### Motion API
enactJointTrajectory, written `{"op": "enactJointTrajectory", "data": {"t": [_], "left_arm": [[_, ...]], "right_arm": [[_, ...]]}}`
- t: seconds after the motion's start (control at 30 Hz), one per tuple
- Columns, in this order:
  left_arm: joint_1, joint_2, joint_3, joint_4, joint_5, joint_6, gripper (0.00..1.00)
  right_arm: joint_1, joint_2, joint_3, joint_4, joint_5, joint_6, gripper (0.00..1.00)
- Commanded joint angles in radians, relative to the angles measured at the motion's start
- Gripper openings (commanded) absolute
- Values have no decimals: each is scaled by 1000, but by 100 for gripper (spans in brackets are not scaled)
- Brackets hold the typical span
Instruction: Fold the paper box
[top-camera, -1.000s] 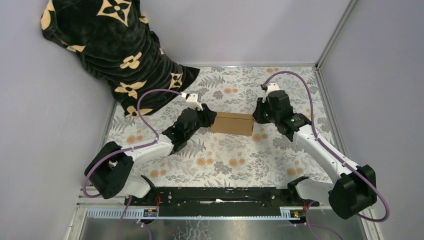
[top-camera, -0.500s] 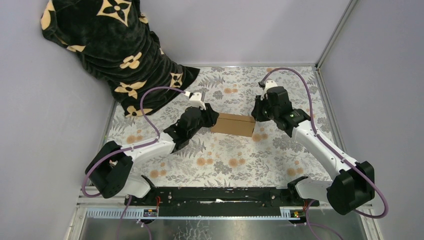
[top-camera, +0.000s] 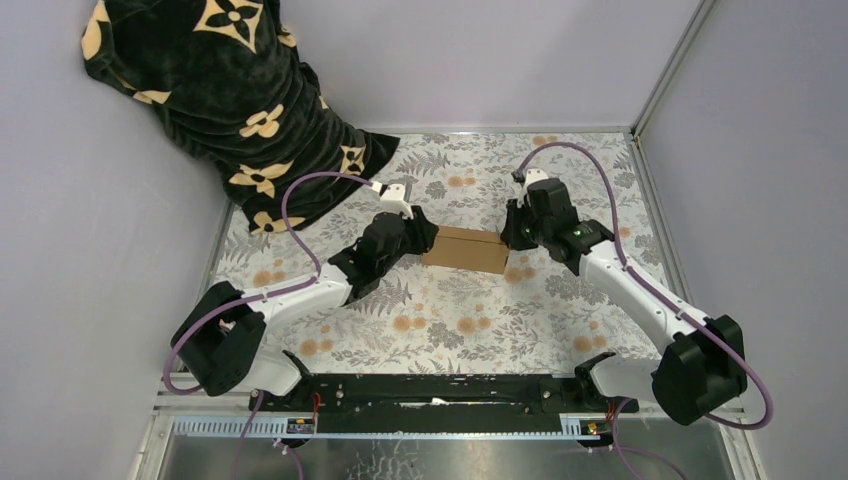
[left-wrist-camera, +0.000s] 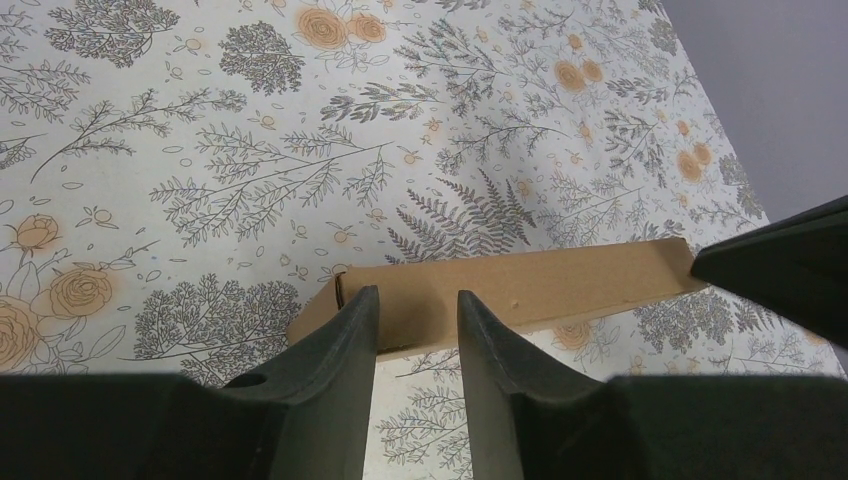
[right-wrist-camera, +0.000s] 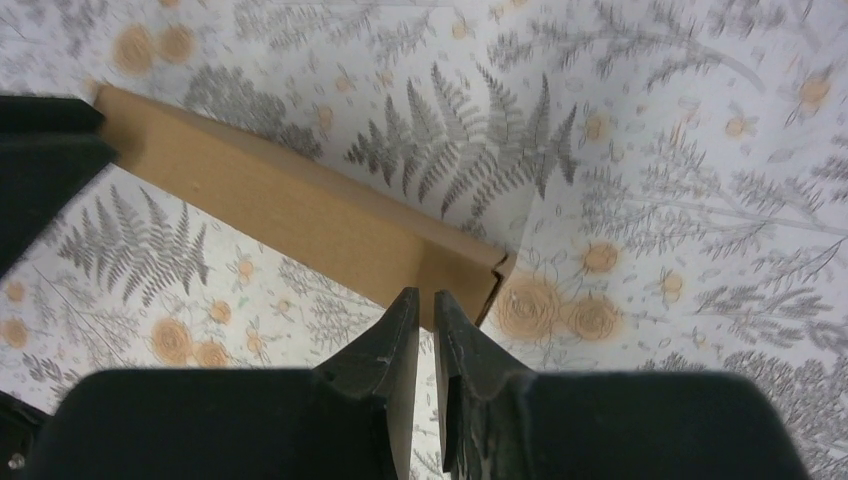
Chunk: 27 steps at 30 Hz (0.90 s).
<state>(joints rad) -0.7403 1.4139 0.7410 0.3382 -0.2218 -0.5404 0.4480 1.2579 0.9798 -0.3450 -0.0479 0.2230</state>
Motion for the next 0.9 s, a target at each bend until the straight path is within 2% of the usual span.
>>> {"op": "enactJointTrajectory", "data": {"t": [0.0, 0.2, 0.87], "left_arm": [[-13, 36, 6, -95, -13, 15, 42], [-18, 40, 5, -99, -17, 16, 42], [-30, 46, -87, -40, -21, -10, 42]], "right_arm": [[12, 13, -90, 42, -22, 42, 18], [12, 85, -118, 48, -11, 57, 17], [11, 67, -161, 69, -29, 79, 17]]}}
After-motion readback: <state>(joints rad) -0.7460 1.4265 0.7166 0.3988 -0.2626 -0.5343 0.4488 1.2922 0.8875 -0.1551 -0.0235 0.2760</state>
